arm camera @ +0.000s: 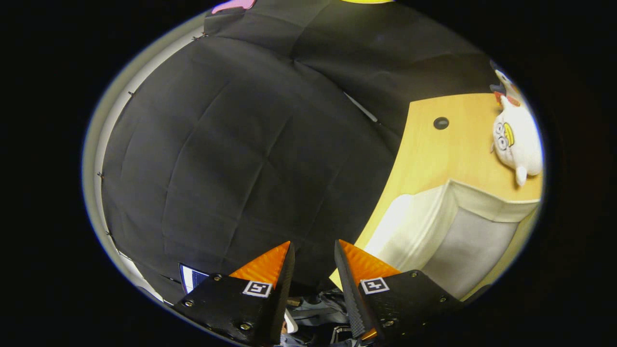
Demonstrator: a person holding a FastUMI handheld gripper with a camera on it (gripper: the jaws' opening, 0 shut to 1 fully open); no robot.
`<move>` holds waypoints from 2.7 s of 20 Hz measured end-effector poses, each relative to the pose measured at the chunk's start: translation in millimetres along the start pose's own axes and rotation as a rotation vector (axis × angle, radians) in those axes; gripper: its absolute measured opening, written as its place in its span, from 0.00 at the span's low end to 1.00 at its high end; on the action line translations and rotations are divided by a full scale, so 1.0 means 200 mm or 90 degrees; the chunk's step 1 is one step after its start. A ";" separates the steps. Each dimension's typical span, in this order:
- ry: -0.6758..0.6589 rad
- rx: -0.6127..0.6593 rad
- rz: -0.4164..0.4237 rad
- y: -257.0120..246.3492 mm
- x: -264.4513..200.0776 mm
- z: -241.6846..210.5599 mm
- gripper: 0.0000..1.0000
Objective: Open the storage box then place both shoes into the box .Put the left shoe in first, then the right shoe, with the right side of both shoes facing outward in a uniform manner.
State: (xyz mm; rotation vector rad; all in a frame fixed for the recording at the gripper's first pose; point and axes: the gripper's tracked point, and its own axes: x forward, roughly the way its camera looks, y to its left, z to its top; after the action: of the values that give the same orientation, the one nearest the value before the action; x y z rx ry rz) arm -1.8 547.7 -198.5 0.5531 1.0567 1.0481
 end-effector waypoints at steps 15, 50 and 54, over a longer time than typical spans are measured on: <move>-0.087 -0.063 -0.191 -0.57 -0.91 -0.05 0.92; 0.170 0.130 -0.480 -1.77 -1.14 -0.96 0.07; 0.165 0.113 -0.490 -1.71 -1.18 -0.91 0.07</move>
State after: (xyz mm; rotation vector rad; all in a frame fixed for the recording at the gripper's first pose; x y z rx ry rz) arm -44.9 169.4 -445.3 0.1115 1.4403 0.3484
